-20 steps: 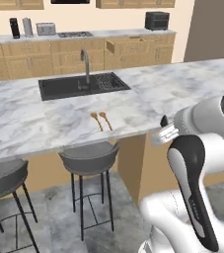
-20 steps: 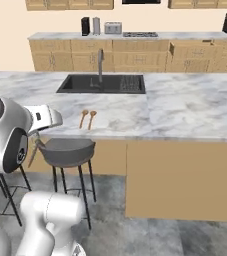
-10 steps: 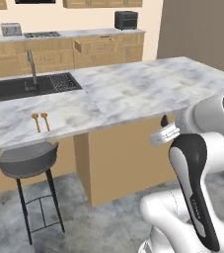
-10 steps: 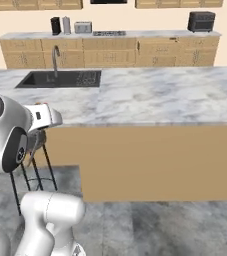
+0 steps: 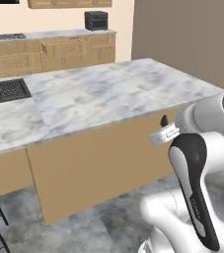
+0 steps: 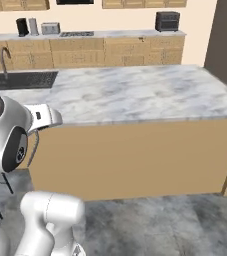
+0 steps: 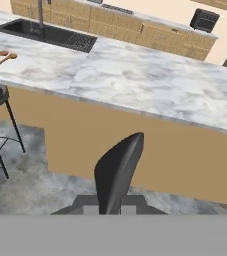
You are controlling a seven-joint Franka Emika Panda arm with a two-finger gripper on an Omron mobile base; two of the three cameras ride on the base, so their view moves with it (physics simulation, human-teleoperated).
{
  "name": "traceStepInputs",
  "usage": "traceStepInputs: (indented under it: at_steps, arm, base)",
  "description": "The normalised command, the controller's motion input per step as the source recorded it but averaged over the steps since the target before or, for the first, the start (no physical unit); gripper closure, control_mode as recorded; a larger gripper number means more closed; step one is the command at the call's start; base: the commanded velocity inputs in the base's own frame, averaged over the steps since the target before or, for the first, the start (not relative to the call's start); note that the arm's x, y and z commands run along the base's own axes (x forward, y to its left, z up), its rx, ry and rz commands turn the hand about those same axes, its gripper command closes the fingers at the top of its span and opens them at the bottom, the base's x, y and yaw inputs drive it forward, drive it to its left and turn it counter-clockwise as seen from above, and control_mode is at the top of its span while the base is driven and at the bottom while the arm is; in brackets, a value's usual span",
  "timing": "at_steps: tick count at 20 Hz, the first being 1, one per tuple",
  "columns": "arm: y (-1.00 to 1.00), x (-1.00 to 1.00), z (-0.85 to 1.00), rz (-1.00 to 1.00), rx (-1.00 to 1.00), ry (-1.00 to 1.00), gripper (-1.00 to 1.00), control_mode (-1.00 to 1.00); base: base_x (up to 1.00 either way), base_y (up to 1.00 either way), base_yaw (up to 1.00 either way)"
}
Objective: Pick up the metallic utensils from the counter and place them in the open drawer. Make sure not to pick up any wooden utensils.
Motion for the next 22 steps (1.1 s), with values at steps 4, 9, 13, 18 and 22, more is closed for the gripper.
traceStepInputs:
  at_steps: [4, 9, 13, 18, 22]
  arm:
    - [0.00, 0.00, 0.00, 0.00, 0.00, 0.00, 1.00, 1.00]
    - [0.00, 0.00, 0.00, 0.00, 0.00, 0.00, 1.00, 1.00]
    - [0.00, 0.00, 0.00, 0.00, 0.00, 0.00, 1.00, 1.00]
    - [0.00, 0.00, 0.00, 0.00, 0.00, 0.00, 1.00, 1.00]
    - [0.00, 0.00, 0.00, 0.00, 0.00, 0.00, 1.00, 1.00]
  base:
    - [0.01, -1.00, -0.17]
    - [0.04, -1.00, -0.17]
    - [0.07, -1.00, -0.12]
    - [0.08, -1.00, -0.07]
    - [0.05, -1.00, -0.04]
